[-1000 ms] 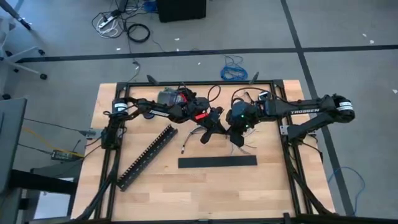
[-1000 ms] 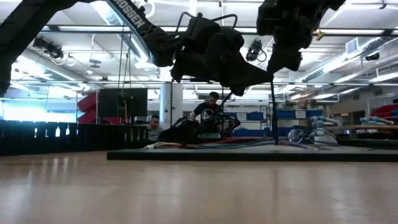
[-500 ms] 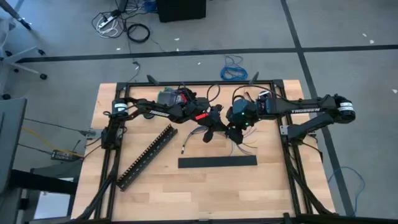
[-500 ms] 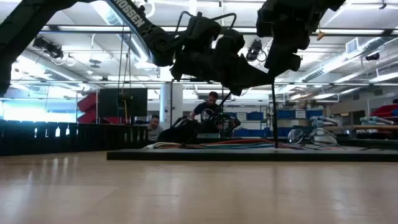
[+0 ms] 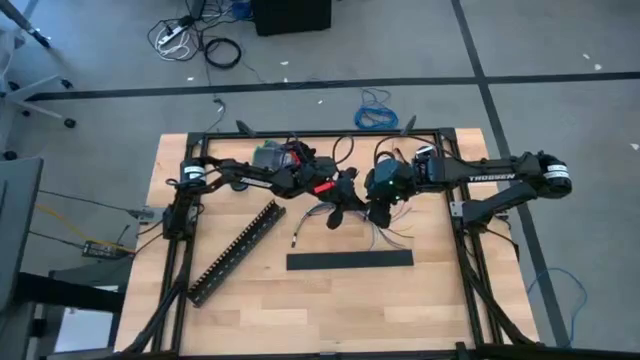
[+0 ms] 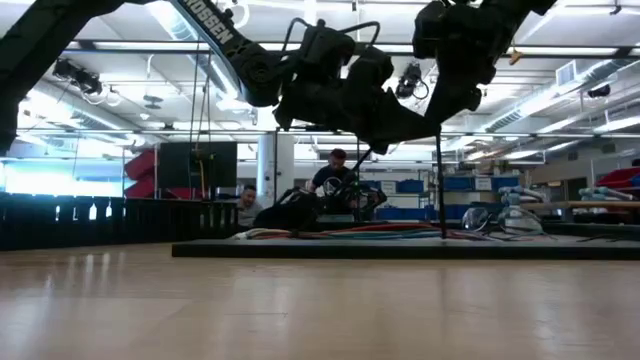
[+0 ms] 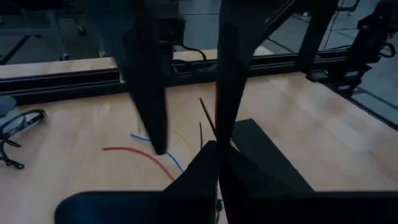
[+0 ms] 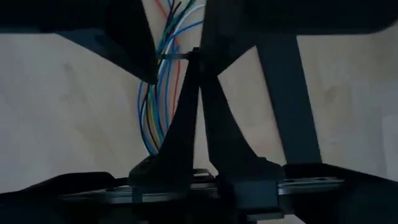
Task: Ziptie cables
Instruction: Wrap the black zip tie on the cable wires
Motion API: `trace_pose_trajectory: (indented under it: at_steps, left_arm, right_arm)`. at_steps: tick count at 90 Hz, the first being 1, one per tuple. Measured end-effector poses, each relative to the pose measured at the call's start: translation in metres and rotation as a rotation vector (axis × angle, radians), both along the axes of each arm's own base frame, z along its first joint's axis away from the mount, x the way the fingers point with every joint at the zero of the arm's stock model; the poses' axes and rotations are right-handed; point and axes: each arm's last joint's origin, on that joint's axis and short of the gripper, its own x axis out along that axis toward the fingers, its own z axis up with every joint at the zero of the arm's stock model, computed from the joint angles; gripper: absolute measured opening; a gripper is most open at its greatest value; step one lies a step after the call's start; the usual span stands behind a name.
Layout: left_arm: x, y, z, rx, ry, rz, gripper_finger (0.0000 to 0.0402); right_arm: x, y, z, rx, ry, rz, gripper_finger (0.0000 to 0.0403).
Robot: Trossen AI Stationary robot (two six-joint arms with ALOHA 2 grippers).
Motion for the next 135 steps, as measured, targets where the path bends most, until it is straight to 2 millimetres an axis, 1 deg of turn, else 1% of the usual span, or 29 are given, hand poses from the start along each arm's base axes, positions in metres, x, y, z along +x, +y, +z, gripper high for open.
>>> trace_pose_trajectory:
  at_steps: [12, 16, 38, 49, 60, 67, 76, 84, 96, 107, 121, 135]
  left_arm:
    - [0.000, 0.000, 0.000, 0.000, 0.001, 0.000, 0.0000]
    - [0.000, 0.000, 0.000, 0.000, 0.001, 0.000, 0.0000]
    - [0.000, 0.000, 0.000, 0.005, 0.003, 0.019, 0.0000]
    - [0.000, 0.001, 0.000, 0.009, 0.001, 0.031, 0.0000]
    - [0.000, 0.001, 0.000, 0.011, -0.001, 0.035, 0.0000]
    - [0.000, 0.001, 0.000, 0.011, -0.001, 0.034, 0.0000]
    - [0.000, 0.001, 0.000, 0.012, 0.000, 0.040, 0.0000]
    - [0.000, 0.001, 0.000, 0.010, 0.001, 0.046, 0.0000]
    - [0.000, 0.003, 0.000, 0.001, 0.008, 0.059, 0.0000]
    - [-0.001, 0.010, -0.001, -0.005, 0.017, 0.078, 0.0000]
    - [-0.003, 0.019, -0.002, -0.023, 0.032, 0.114, 0.0000]
    - [-0.005, 0.023, -0.003, -0.034, 0.044, 0.107, 0.0000]
  right_arm:
    - [-0.001, 0.001, -0.001, 0.018, 0.015, 0.024, 0.0021]
    - [-0.001, 0.001, -0.001, 0.018, 0.020, 0.031, 0.0009]
    - [-0.002, 0.001, -0.001, 0.016, 0.023, 0.029, 0.0001]
    - [0.002, 0.001, 0.001, 0.023, -0.025, 0.017, 0.0006]
    - [0.008, 0.000, 0.007, 0.012, -0.116, 0.015, 0.0025]
    - [0.008, -0.003, 0.009, 0.009, -0.127, -0.006, 0.0045]
    - [0.010, -0.008, 0.010, 0.028, -0.154, -0.052, 0.0081]
    - [0.007, -0.012, 0.008, 0.062, -0.128, -0.094, 0.0119]
    - [0.004, -0.012, 0.005, 0.073, -0.094, -0.103, 0.0174]
    - [0.004, -0.011, 0.006, 0.080, -0.096, -0.089, 0.0212]
    - [0.001, -0.010, 0.010, 0.104, -0.113, -0.059, 0.0237]
    - [-0.002, -0.010, 0.010, 0.074, -0.096, -0.039, 0.0238]
